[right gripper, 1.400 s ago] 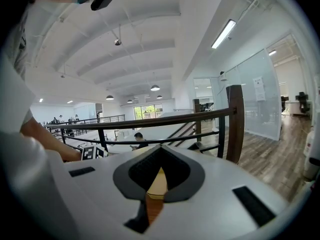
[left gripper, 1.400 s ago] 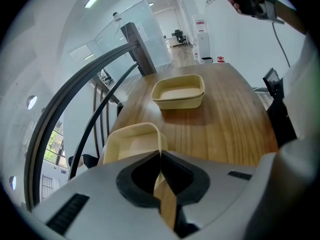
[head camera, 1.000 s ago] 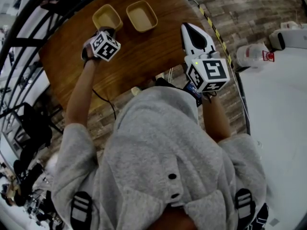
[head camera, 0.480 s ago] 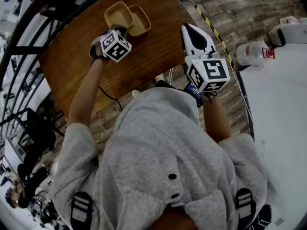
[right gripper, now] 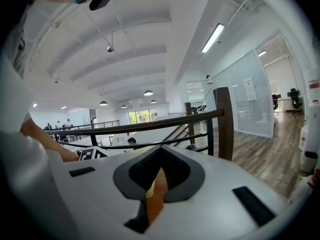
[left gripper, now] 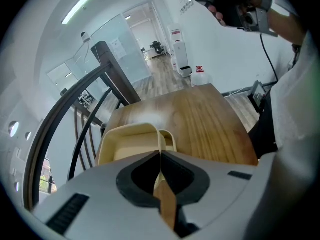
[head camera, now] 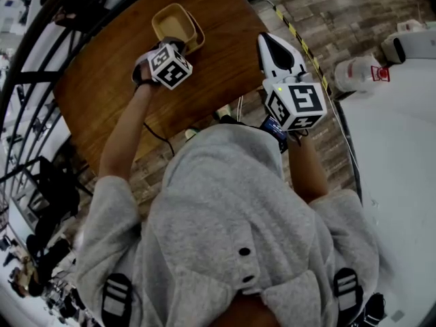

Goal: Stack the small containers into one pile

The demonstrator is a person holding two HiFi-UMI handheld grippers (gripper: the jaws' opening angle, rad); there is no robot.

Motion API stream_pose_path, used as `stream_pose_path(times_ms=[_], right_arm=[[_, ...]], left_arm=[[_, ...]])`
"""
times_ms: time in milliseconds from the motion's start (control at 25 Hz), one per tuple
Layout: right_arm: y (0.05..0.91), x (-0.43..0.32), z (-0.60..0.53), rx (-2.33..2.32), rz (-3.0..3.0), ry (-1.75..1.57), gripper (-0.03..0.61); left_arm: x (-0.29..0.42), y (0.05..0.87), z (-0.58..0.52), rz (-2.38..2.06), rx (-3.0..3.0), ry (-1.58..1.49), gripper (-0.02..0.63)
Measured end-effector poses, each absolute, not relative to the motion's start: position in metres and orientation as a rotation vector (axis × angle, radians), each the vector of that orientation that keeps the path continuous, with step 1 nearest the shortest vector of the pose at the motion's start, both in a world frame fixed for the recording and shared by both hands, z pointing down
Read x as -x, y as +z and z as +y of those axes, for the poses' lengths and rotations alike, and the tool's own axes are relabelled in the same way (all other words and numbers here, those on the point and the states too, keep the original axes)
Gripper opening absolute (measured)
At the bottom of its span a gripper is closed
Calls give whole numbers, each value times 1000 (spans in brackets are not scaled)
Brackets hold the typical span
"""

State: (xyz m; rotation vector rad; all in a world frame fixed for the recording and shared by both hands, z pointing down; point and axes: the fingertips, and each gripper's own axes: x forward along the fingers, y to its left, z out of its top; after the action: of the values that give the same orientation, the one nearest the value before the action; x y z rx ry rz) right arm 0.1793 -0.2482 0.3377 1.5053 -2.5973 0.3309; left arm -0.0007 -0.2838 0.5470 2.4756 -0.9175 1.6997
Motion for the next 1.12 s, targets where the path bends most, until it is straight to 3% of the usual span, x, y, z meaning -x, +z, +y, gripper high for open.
stream_pose_path(times_ms=[1120], right_arm=[[343,-220,-252,-1528,-2586,355,11]], left_arm=[[-35,587,-275,-833,-2401,1722,23]])
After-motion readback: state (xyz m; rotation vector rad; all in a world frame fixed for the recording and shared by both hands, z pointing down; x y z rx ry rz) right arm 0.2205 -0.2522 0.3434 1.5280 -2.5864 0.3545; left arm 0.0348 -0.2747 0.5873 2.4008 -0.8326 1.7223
